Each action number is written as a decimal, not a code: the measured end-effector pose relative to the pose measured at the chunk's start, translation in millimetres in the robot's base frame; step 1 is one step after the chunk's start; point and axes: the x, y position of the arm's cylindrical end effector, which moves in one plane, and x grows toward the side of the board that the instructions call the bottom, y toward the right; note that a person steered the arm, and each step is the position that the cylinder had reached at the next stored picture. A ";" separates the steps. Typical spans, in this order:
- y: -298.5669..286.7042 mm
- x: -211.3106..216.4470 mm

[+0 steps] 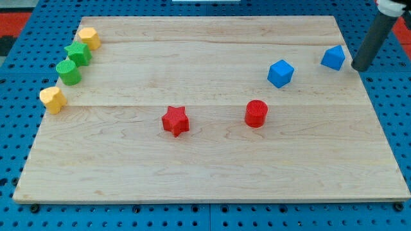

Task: Place the triangle to the horizontal right of the green star

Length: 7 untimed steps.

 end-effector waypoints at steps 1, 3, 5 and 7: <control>-36.7 -9.5; -135.9 -26.9; -16.4 -48.8; -97.1 -66.7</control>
